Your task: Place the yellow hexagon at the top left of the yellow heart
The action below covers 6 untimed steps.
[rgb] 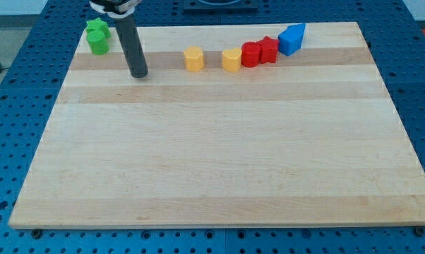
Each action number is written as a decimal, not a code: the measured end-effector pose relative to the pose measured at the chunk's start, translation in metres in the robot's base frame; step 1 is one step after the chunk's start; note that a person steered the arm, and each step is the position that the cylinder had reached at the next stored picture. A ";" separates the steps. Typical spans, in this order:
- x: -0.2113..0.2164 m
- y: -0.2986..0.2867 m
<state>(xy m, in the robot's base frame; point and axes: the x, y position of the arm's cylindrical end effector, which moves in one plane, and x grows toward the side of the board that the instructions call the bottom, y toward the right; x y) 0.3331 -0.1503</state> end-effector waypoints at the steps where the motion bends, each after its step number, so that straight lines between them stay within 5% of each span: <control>1: 0.000 0.018; 3: 0.000 0.064; 6: -0.058 0.105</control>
